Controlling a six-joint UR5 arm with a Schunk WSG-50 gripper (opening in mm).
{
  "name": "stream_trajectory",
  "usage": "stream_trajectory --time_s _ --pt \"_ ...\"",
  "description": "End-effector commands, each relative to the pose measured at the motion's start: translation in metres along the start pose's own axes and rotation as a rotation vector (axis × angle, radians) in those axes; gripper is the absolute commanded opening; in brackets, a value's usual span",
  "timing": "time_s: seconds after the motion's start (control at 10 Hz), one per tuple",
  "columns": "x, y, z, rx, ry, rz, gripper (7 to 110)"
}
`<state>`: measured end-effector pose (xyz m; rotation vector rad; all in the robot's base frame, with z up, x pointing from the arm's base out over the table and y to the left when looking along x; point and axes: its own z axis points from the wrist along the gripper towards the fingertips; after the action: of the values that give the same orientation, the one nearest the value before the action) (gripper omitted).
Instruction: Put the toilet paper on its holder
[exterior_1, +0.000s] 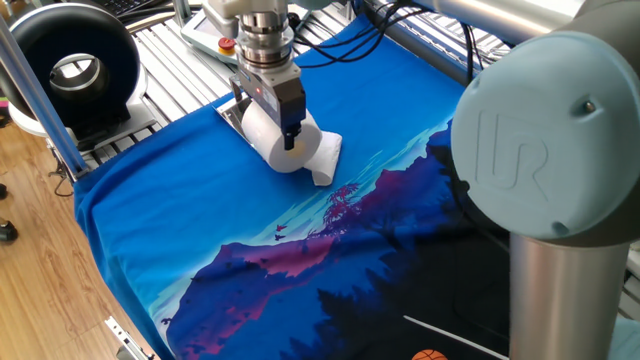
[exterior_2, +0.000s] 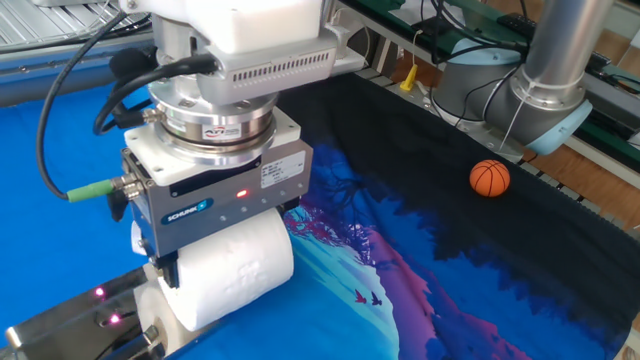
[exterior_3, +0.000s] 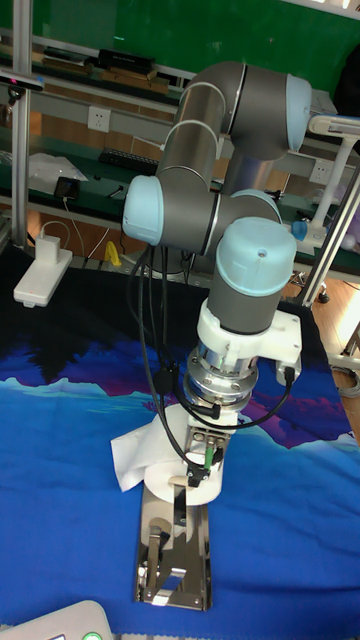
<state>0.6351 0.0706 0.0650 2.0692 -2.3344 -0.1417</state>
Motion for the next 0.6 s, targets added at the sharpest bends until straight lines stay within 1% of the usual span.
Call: stream_trajectory --time_s 0.0,0.2,0.4,0.5 --pt "-0.002 -0.002 -0.003 0.01 -0.021 -0.011 7" --pt "-0.005 -0.005 -0.003 0.02 -0.035 -0.021 7" --pt "-0.002 -0.014 -0.003 0.047 -0.023 -0.044 7" --pt "0.001 -0.016 -0.003 0.051 -0.014 -0.045 7"
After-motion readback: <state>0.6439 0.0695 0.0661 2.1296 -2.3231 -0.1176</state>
